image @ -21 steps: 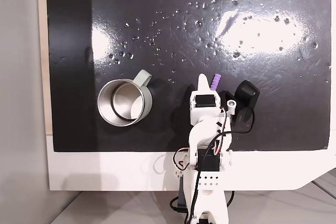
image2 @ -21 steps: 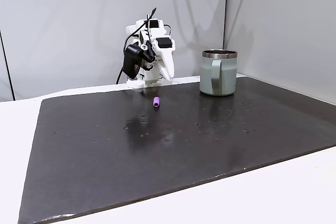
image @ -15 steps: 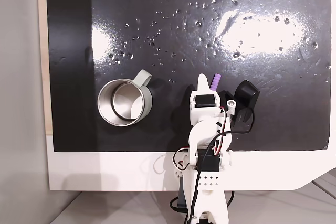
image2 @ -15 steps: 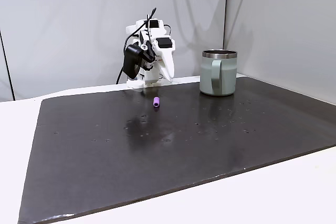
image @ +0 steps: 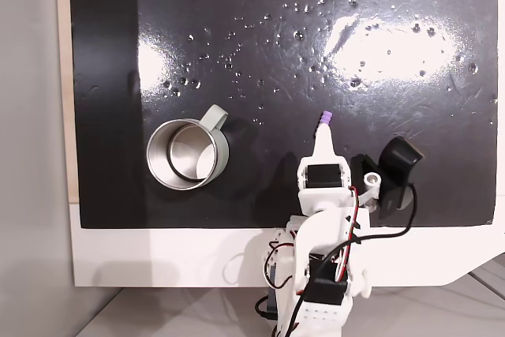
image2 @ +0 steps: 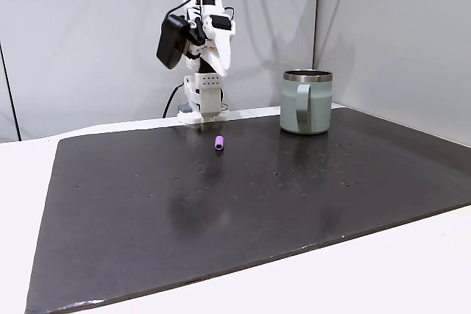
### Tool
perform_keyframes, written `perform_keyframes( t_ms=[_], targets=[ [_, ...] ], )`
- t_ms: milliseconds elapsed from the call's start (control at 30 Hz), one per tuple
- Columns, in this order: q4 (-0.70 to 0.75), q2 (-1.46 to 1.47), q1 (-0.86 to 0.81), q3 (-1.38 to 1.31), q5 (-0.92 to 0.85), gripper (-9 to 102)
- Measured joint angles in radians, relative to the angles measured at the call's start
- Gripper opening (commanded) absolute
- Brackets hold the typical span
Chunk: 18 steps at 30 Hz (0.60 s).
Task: Grasp a pengrip and put it in the cup.
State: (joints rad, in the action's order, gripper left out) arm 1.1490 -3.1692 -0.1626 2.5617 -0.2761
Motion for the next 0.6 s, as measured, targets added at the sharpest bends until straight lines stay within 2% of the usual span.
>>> perform_keyframes(
  t_ms=[200,433,600],
  targets=[
    [0.054,0.046,-0.115,-0.083,-0.264,0],
    [0.052,0.345,-0.216,-0.176,-0.520,0],
    [0.035,0.555,-0.216,-0.199,-0.653,0]
  ],
)
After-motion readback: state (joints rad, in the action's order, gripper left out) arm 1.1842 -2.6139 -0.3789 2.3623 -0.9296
